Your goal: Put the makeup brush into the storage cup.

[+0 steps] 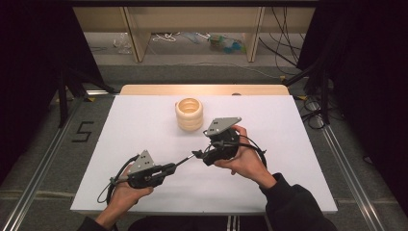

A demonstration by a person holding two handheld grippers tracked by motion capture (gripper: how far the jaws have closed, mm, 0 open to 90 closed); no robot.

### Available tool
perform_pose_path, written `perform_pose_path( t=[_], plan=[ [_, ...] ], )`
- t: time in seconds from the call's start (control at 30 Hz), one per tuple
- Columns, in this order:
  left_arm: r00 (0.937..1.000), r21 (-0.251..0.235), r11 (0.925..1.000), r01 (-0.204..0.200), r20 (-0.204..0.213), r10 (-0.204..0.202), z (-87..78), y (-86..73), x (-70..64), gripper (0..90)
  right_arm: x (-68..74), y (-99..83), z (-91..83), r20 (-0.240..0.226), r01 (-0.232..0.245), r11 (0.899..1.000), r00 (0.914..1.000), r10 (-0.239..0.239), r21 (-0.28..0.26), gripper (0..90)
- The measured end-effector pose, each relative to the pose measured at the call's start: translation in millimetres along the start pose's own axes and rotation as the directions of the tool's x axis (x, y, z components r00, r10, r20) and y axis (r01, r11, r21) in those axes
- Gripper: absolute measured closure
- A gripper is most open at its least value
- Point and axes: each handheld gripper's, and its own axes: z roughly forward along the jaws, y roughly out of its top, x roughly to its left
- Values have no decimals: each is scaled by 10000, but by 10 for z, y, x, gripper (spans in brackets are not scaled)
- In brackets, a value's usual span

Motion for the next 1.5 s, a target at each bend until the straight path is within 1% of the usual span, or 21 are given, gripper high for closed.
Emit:
perform_pose_path(
  t=[0.1,0.13,0.23,0.33,0.37,0.53,0.7,0.8,0.87,0.9,0.97,1.0,1.03,1.1,1.17,1.23,1.27,1.3,1.37,1.47,1.5],
  plan=[
    [9997,-226,9995,214,-145,-217,-9,3,11,833,-40,-40,-4,47,-430,9990,9991,431,-149,243],
    [9994,-243,9994,266,-231,-272,-13,2,12,832,-62,-67,-9,-100,-818,9964,9966,816,-216,243],
    [9984,-372,9983,445,-345,-458,-24,1,23,832,-85,-89,-10,-127,-1044,9943,9945,1042,-196,234],
    [9987,-462,9982,388,-297,-402,-24,2,42,832,-112,-129,-14,-70,-1343,9900,9909,1341,-426,239],
    [9978,-477,9973,565,-329,-581,-25,-3,35,832,-131,-158,-17,-10,-1574,9854,9875,1577,-656,248],
    [9962,-652,9954,697,-485,-729,-41,1,49,832,-152,-222,-3,-33,-1836,9809,9830,1838,-638,244],
    [9936,-1103,9892,969,-469,-1025,-67,7,66,832,-161,-305,60,-409,-2411,9665,9703,2384,-876,244],
    [9926,-1196,9876,1022,-525,-1091,-80,11,68,833,-159,-319,81,-616,-2447,9661,9688,2401,-821,243],
    [9924,-1300,9862,1024,-549,-1103,-80,13,70,832,-158,-333,107,-769,-2693,9578,9619,2624,-1003,235],
    [9927,-1314,9866,972,-585,-1056,-84,13,71,832,-158,-353,126,-999,-2953,9505,9530,2860,-963,227],
    [9918,-1414,9841,1078,-531,-1163,-89,13,68,832,-158,-361,137,-1044,-3049,9471,9499,2948,-1003,224],
    [9908,-1484,9825,1125,-585,-1223,-92,17,64,832,-157,-375,160,-1169,-3188,9425,9445,3071,-1002,218],
    [9921,-1577,9826,976,-625,-1086,-99,23,69,832,-152,-396,203,-1400,-3491,9320,9319,3345,-971,205],
    [9885,-1652,9802,1089,-865,-1244,-107,24,56,833,-148,-399,206,-1442,-3511,9315,9307,3361,-950,197],
    [9893,-1693,9805,997,-890,-1160,-115,27,63,833,-146,-410,219,-1476,-3560,9298,9285,3407,-934,190],
    [9870,-1788,9776,1110,-957,-1295,-113,29,55,833,-144,-412,232,-1422,-3725,9215,9235,3563,-1102,185],
    [9896,-1764,9802,900,-947,-1079,-114,32,61,833,-147,-418,241,-1478,-3827,9170,9190,3655,-1120,181],
    [9889,-1786,9793,952,-959,-1136,-113,31,52,833,-145,-427,256,-1693,-4047,9076,9077,3839,-1118,176],
    [9888,-1840,9783,950,-963,-1141,-114,39,39,833,-139,-439,282,-1859,-4278,8961,8960,4032,-1182,176],
    [9895,-1930,9769,919,-918,-1113,-106,48,19,833,-126,-447,321,-2090,-4566,8816,8796,4273,-1196,176],
    [9877,-1941,9752,1062,-929,-1260,-101,46,-3,832,-122,-445,323,-2097,-4566,8827,8790,4282,-1114,176]
  ],
)
